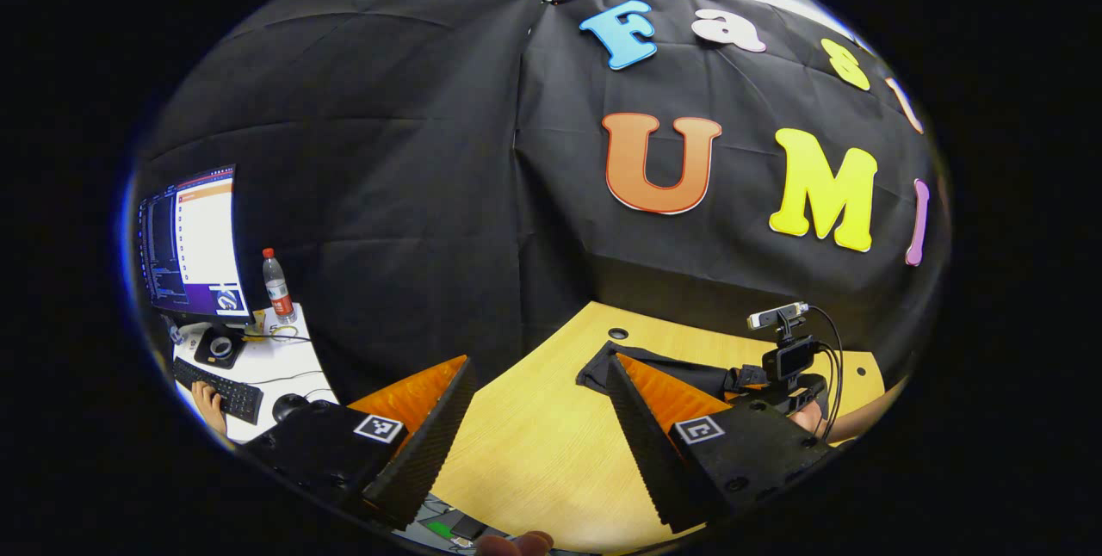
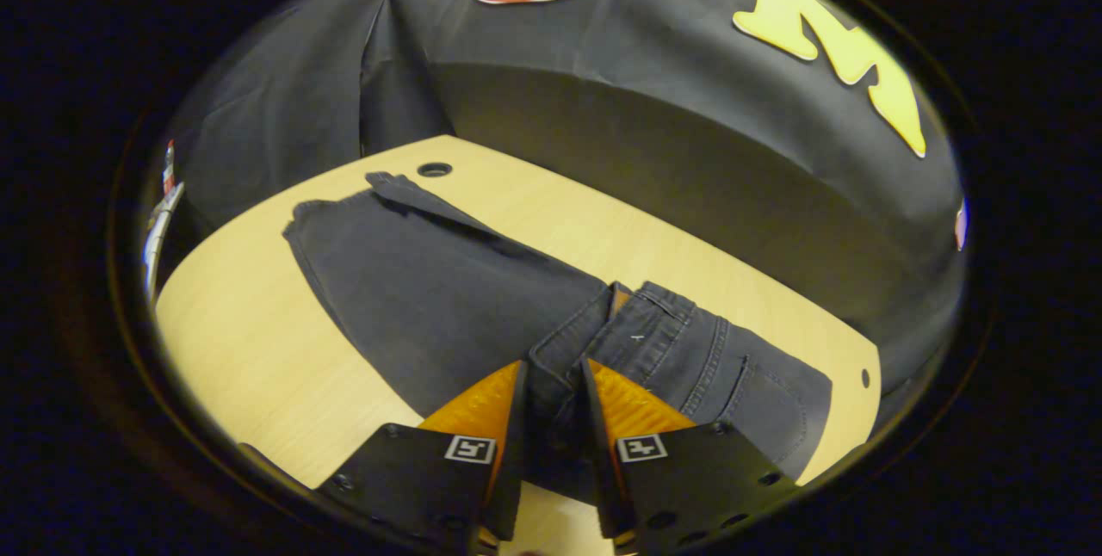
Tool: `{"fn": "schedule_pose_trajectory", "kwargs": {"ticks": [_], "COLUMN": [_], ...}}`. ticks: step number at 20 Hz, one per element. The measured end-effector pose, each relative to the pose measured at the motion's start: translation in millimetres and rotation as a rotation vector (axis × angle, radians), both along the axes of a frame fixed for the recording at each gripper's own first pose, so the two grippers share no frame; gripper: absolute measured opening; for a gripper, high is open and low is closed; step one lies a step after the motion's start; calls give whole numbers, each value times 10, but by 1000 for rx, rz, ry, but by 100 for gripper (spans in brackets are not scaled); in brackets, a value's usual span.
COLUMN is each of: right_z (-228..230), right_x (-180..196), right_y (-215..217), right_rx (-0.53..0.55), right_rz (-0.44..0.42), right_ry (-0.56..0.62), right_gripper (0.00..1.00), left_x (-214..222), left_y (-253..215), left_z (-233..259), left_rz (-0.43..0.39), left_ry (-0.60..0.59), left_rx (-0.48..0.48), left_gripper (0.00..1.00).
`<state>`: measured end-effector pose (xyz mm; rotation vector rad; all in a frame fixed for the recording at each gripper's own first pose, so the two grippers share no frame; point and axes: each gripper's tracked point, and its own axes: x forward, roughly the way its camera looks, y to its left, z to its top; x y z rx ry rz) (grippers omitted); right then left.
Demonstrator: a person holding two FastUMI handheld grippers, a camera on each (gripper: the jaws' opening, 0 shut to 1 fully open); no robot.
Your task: Grasp the waist and the cuffs of the jeans and fold them to make the two legs overlap; first hold the waist and fold one-third of the jeans toward the cuffs, then hold the cuffs and fold the remaining one-third in the same direction to finish folding.
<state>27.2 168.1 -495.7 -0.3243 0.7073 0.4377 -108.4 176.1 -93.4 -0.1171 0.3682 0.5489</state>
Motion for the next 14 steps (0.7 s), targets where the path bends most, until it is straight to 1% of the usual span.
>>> {"fn": "schedule_pose_trajectory", "kwargs": {"ticks": [1,3,4,5,7,8,9,10,11,12,13,14], "right_z": [67,320,531,727,1229,1504,1766,2006,2218,2407,2552,2669], "right_x": [-62,-151,-201,-258,-362,-411,-469,-523,-596,-661,-721,-772], "right_y": [27,43,6,-13,-135,-251,-366,-495,-653,-802,-942,-1086], "right_rx": [30,85,106,130,179,194,206,210,204,201,194,186], "right_rz": [3,3,6,11,30,36,46,49,47,39,31,15], "right_ry": [19,22,9,-7,-60,-99,-140,-178,-211,-239,-260,-274], "right_gripper": [44,80,98,98,97,96,97,97,97,99,96,98], "left_x": [-6,46,103,180,387,498,605,742,847,975,1049,1152], "left_y": [29,126,152,147,137,150,170,167,193,242,241,228], "left_z": [-29,-48,-63,-95,-236,-319,-406,-491,-578,-657,-764,-839], "left_rz": [-5,-17,-25,-38,-81,-85,-87,-86,-81,-74,-77,-81], "left_ry": [0,2,1,-2,-16,-26,-37,-62,-80,-89,-102,-115], "left_rx": [0,14,9,-6,-80,-132,-197,-268,-309,-330,-349,-380], "left_gripper": [98,99,98,99,98,98,98,99,99,99,99,99]}}
